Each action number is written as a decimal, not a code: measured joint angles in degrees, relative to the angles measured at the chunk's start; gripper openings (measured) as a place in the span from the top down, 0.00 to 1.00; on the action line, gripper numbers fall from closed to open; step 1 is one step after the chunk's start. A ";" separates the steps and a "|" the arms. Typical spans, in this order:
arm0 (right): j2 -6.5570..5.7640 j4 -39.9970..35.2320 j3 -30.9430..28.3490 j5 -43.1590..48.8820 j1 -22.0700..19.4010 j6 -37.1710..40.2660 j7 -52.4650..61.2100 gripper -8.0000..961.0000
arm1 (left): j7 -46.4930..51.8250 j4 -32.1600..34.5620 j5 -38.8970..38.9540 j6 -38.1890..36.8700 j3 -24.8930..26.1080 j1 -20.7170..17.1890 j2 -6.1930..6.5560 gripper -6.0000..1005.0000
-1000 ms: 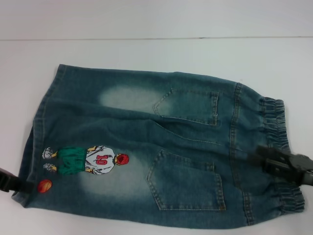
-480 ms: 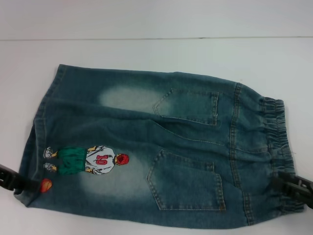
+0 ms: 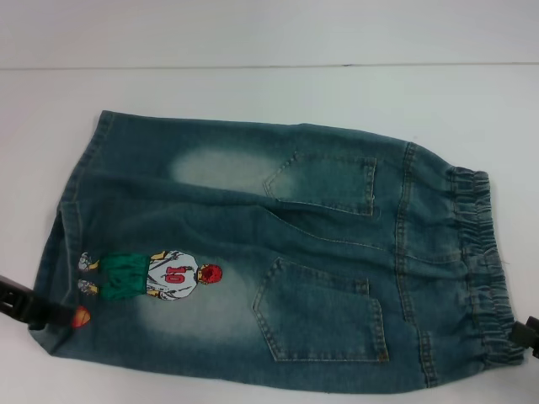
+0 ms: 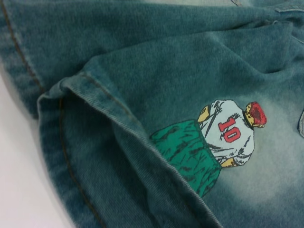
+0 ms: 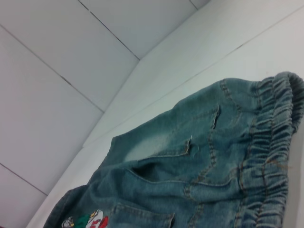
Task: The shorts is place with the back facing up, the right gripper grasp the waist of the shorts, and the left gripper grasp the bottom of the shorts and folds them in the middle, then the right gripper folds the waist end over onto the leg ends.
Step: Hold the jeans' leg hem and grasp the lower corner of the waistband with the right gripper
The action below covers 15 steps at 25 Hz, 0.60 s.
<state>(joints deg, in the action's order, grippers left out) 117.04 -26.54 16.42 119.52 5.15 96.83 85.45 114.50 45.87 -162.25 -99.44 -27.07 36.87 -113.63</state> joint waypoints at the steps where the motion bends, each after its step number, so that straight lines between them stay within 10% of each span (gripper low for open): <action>1: -0.02 0.00 0.09 0.12 -0.08 -0.02 0.05 0.21 | 0.01 0.00 0.01 0.00 0.00 0.10 -0.01 0.94; 15: -0.07 0.03 -0.10 2.41 0.07 -0.93 0.88 0.21 | 0.10 0.02 0.01 0.09 0.00 0.46 -0.01 0.94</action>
<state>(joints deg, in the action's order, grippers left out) 116.97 -26.52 16.32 121.93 5.21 95.90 86.33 114.60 45.88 -162.24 -99.35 -27.06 37.33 -113.64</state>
